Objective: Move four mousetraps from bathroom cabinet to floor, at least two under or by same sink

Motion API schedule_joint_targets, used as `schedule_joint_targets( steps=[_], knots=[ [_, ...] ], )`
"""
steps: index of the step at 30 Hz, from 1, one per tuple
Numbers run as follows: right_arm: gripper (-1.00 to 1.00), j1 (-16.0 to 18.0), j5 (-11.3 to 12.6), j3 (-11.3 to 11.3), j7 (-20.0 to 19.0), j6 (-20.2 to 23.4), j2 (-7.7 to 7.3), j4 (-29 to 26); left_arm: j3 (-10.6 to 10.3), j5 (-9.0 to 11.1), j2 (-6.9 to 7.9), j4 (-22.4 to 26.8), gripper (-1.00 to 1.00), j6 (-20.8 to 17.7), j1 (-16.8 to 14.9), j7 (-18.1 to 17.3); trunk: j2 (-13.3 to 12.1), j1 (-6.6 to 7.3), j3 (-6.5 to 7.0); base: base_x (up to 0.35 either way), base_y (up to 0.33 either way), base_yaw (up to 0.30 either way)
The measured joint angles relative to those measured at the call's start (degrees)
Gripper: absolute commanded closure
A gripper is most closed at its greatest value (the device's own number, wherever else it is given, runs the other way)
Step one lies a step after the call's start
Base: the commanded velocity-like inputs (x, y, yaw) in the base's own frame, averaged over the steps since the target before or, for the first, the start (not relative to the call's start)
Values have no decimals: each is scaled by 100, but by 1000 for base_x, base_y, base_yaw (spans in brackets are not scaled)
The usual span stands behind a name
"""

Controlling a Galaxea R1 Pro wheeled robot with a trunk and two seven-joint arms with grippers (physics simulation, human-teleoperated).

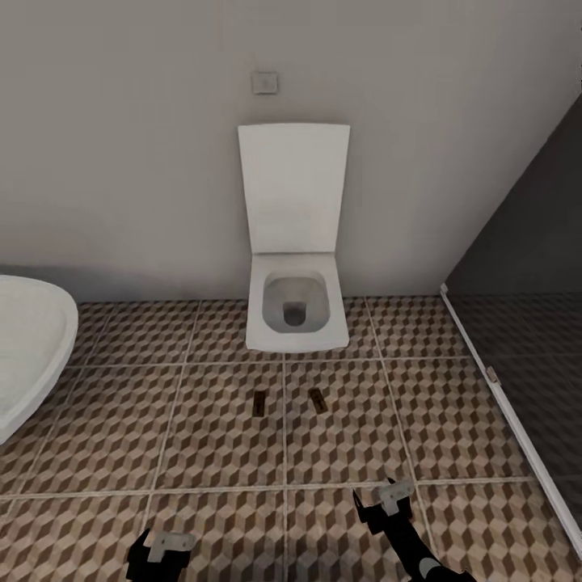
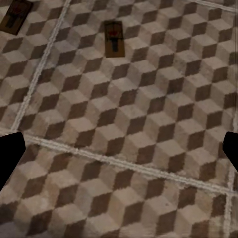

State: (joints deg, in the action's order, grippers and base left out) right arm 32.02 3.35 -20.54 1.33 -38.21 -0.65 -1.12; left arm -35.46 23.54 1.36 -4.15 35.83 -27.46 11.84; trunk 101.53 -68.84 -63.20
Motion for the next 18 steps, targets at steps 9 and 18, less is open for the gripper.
schedule_joint_targets(
  steps=[9, 18],
  knots=[
    [-100, -70, 0, 0, 3, -15, -28, 4, 0, 0, -1, -6, -100, -8, 15, -1, -361, 198, 162, 0, 0, 0],
    [-100, -131, 0, -2, 11, -15, -31, 5, 0, -1, -19, -5, -100, -18, 26, -1, -722, 395, 323, 0, 0, 0]
  ],
)
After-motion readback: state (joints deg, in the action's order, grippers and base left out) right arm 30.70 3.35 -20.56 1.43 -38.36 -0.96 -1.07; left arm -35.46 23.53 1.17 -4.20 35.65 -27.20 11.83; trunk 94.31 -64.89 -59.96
